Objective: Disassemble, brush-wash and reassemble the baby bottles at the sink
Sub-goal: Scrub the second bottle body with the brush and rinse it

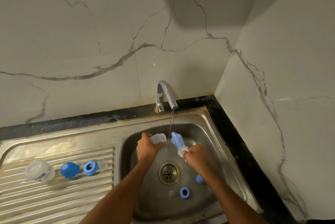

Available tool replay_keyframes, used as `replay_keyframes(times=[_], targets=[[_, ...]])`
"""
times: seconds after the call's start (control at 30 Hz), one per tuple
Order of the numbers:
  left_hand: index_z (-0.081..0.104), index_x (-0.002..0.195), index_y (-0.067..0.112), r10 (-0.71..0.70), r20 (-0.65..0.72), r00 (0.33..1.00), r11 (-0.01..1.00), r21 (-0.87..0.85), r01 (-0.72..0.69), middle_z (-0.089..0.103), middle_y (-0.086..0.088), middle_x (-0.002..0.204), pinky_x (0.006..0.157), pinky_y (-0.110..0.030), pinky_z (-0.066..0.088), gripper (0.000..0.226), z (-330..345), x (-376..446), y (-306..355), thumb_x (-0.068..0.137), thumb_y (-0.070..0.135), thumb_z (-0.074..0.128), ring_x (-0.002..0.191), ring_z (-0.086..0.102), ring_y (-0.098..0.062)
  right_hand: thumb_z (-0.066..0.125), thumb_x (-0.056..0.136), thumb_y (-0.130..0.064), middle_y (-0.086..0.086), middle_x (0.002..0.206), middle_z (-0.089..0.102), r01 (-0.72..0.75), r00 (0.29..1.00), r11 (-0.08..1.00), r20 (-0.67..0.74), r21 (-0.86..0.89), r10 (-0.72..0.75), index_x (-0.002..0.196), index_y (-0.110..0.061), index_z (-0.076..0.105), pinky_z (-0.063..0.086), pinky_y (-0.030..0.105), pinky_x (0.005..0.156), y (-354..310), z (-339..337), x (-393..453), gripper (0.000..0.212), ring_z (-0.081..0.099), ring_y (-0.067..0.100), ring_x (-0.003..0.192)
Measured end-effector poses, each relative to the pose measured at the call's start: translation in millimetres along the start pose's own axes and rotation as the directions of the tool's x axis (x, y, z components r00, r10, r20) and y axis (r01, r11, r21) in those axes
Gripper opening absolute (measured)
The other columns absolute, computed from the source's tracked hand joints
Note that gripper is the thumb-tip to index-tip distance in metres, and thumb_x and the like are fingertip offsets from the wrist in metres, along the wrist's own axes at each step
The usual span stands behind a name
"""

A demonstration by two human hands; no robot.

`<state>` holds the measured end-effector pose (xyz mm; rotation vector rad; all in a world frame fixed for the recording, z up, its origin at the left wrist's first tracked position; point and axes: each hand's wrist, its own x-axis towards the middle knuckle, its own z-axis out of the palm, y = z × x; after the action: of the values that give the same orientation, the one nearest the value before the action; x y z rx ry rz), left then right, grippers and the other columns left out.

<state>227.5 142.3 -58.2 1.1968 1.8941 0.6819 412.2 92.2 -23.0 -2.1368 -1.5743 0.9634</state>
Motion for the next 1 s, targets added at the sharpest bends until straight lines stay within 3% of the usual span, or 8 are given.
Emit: replay_keyframes(times=[0.17, 0.33, 0.47, 0.6, 0.67, 0.77, 0.87, 1.0], targets=[[0.062, 0.105, 0.03, 0.024, -0.059, 0.998, 0.999, 0.03, -0.022, 0.067, 0.008, 0.107, 0.084, -0.028, 0.057, 0.053, -9.4, 10.9, -5.6, 0.061, 0.049, 0.084, 0.092, 0.063, -0.009, 0.065, 0.092, -0.034, -0.006, 0.045, 0.048, 0.044, 0.999, 0.997, 0.014, 0.057, -0.045, 0.054, -0.019, 0.057, 0.033, 0.023, 0.046, -16.0, 1.7, -2.5, 0.041, 0.042, 0.005, 0.042], [0.052, 0.123, 0.022, 0.116, -0.109, 0.987, 0.991, -0.058, -0.123, 0.055, 0.013, 0.107, 0.081, -0.022, 0.045, 0.061, -18.3, -1.3, 9.5, 0.075, 0.023, 0.088, 0.098, 0.054, -0.005, 0.065, 0.092, -0.031, -0.007, 0.047, 0.047, 0.069, 0.998, 0.995, -0.002, 0.073, -0.07, 0.053, -0.019, 0.054, 0.026, 0.014, 0.038, -20.7, -0.2, -4.5, 0.042, 0.038, 0.005, 0.041], [0.052, 0.124, 0.02, 0.143, -0.132, 0.981, 0.987, -0.059, -0.151, 0.057, 0.011, 0.107, 0.073, -0.012, 0.039, 0.056, -22.7, -12.0, 8.7, 0.078, 0.025, 0.085, 0.092, 0.053, -0.001, 0.068, 0.088, -0.027, -0.008, 0.04, 0.04, 0.033, 0.999, 0.995, 0.01, 0.091, -0.034, 0.045, -0.018, 0.046, 0.029, 0.024, 0.044, -17.3, 6.0, -7.9, 0.049, 0.037, 0.008, 0.042], [0.055, 0.124, 0.029, 0.204, -0.24, 0.949, 0.977, -0.014, -0.213, 0.062, 0.009, 0.118, 0.09, -0.022, 0.049, 0.059, -29.9, -28.4, -5.7, 0.074, 0.036, 0.086, 0.109, 0.059, -0.008, 0.067, 0.089, -0.025, -0.009, 0.04, 0.039, 0.011, 0.998, 0.998, 0.064, 0.061, -0.015, 0.051, -0.018, 0.045, 0.031, 0.021, 0.043, -19.3, 22.6, -14.2, 0.045, 0.038, 0.006, 0.04], [0.051, 0.132, 0.03, 0.219, -0.291, 0.931, 0.974, 0.011, -0.226, 0.057, 0.007, 0.13, 0.098, -0.026, 0.046, 0.065, -35.2, -36.8, -16.5, 0.077, 0.04, 0.084, 0.119, 0.053, -0.01, 0.065, 0.091, -0.026, -0.009, 0.044, 0.044, 0.018, 0.996, 0.997, 0.08, 0.08, -0.024, 0.054, -0.019, 0.049, 0.034, 0.022, 0.044, -24.7, 33.0, -16.7, 0.041, 0.042, 0.007, 0.042], [0.042, 0.144, 0.029, 0.197, -0.348, 0.917, 0.979, 0.015, -0.205, 0.048, 0.003, 0.141, 0.102, -0.028, 0.044, 0.074, -50.4, -47.9, -31.6, 0.082, 0.039, 0.08, 0.126, 0.047, -0.012, 0.063, 0.092, -0.029, -0.008, 0.049, 0.049, 0.06, 0.995, 0.996, 0.077, 0.071, -0.066, 0.057, -0.019, 0.053, 0.034, 0.023, 0.044, -36.9, 49.3, -21.9, 0.038, 0.046, 0.009, 0.045], [0.04, 0.147, 0.028, 0.181, -0.391, 0.902, 0.981, 0.003, -0.196, 0.046, 0.003, 0.143, 0.107, -0.034, 0.045, 0.075, -70.6, -55.3, -47.3, 0.084, 0.035, 0.08, 0.128, 0.046, -0.013, 0.061, 0.089, -0.038, -0.007, 0.053, 0.053, 0.088, 0.993, 0.994, 0.077, 0.057, -0.093, 0.058, -0.022, 0.055, 0.044, 0.034, 0.05, -51.6, 67.0, -28.7, 0.036, 0.054, 0.017, 0.052], [0.042, 0.143, 0.025, 0.164, -0.427, 0.889, 0.982, -0.018, -0.19, 0.048, 0.005, 0.14, 0.101, -0.027, 0.046, 0.074, -102.3, -59.5, -67.9, 0.081, 0.036, 0.082, 0.124, 0.05, -0.013, 0.063, 0.088, -0.038, -0.004, 0.054, 0.052, 0.125, 0.991, 0.991, 0.042, 0.043, -0.127, 0.056, -0.016, 0.051, 0.042, 0.034, 0.056, -78.1, 86.2, -40.2, 0.04, 0.06, 0.031, 0.062]])
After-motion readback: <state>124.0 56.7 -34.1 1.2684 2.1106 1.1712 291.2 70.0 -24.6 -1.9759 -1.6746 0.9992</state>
